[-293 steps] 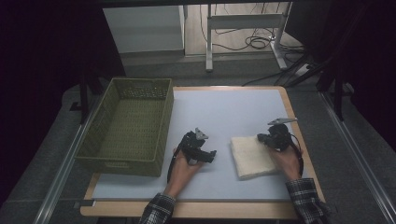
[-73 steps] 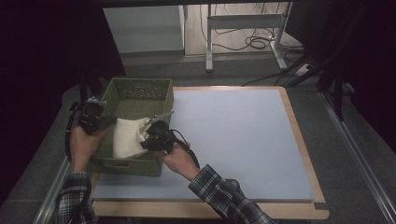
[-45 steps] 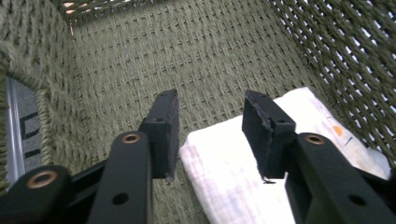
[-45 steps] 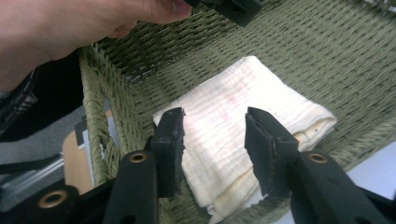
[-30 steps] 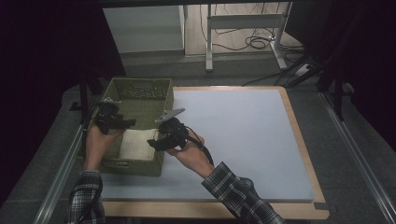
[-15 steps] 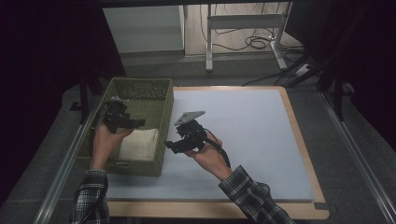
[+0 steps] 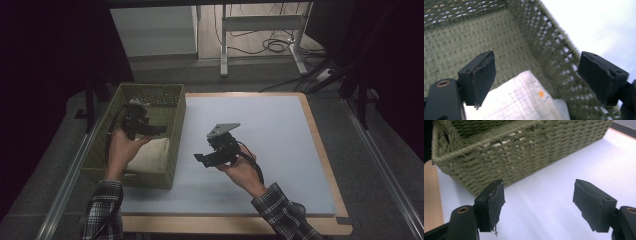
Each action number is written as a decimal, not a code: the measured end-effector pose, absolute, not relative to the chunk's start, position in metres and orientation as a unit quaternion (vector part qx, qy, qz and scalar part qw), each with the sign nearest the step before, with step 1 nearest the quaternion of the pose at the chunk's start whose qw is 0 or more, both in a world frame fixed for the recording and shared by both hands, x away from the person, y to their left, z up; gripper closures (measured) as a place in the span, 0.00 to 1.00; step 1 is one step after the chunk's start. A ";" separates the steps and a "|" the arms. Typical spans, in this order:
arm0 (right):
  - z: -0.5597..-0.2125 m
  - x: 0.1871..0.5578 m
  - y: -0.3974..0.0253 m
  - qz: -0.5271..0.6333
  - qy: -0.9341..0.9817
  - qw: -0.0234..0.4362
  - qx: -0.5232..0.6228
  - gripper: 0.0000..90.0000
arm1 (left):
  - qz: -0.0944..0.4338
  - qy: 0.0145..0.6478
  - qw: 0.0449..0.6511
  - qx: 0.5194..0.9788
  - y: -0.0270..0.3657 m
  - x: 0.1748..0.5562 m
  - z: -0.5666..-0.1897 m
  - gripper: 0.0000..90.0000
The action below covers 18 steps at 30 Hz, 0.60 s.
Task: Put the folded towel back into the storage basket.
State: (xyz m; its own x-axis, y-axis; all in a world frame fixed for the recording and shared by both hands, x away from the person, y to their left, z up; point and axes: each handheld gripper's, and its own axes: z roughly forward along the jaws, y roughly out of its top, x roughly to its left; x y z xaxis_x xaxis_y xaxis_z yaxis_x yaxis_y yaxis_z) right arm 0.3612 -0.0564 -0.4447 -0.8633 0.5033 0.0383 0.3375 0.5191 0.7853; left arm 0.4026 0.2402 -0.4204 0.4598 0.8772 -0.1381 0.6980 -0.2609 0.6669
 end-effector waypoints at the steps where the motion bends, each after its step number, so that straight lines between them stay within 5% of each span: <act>1: -0.445 0.361 -0.059 0.425 0.866 0.097 0.243 0.28 | 0.129 0.500 0.344 0.784 0.236 0.403 -0.419 0.16; 18: -0.450 0.360 -0.121 0.416 0.863 0.102 0.267 0.19 | 0.119 0.444 0.372 0.807 0.159 0.397 -0.409 0.05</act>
